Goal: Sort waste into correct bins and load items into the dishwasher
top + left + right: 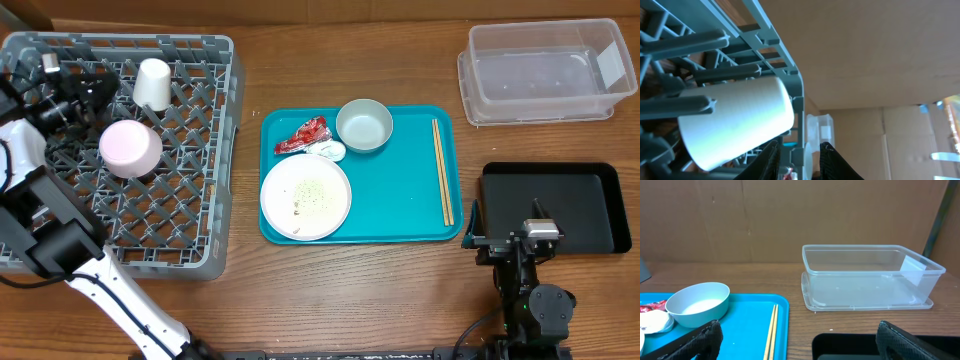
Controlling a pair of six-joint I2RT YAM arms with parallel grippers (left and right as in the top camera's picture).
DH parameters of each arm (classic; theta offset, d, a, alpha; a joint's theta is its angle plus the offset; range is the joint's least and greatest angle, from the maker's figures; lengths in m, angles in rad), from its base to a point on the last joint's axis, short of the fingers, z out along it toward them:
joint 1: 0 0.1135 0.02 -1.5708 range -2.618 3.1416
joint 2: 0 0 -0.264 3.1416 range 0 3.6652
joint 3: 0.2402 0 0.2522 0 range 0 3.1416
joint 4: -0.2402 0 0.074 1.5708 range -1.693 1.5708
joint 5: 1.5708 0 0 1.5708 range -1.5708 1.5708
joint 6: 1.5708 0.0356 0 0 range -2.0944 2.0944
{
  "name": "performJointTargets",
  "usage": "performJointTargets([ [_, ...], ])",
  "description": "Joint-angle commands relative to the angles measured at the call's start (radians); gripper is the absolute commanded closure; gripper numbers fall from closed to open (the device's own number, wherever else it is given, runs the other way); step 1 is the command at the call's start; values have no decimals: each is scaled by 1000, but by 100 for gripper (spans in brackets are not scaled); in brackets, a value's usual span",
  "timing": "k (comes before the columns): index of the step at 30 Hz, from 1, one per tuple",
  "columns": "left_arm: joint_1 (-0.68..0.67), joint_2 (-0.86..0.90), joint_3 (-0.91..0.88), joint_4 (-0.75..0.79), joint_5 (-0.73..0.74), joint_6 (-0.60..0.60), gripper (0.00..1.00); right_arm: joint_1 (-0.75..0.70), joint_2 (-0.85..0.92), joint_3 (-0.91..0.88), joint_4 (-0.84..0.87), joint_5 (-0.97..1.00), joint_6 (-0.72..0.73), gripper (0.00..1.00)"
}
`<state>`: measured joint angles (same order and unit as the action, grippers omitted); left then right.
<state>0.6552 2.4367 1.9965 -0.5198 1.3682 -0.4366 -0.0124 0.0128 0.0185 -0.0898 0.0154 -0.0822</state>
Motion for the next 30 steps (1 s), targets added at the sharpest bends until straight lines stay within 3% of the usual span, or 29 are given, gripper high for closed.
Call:
performJointTargets([
  [1,20,-39,50,-4,65,-28,71,-4,-10,-10,6,9,-5,0],
  [5,25,-136,56,-13,19,-19,72,-4,-10,-10,6,9,-5,0],
  [8,14,-251,56,-92,-114,49,75,-4,-10,-10,6,9,-4,0],
  [12,-68,-423,56,-254,-558,205,96,-4,-10,-10,6,8,-5,1],
  [15,-194,-496,56,-294,-925,276,96,-4,-10,-10,6,9,-4,0],
  [21,-452,-459,55,-250,-1391,319,96,-4,-10,-10,6,9,-4,0],
  [24,-539,-396,55,-233,-1534,391,96,-4,-10,-10,6,8,-4,0],
  [30,-613,-266,55,-231,-1787,389,96,-4,-10,-10,6,8,-4,0],
])
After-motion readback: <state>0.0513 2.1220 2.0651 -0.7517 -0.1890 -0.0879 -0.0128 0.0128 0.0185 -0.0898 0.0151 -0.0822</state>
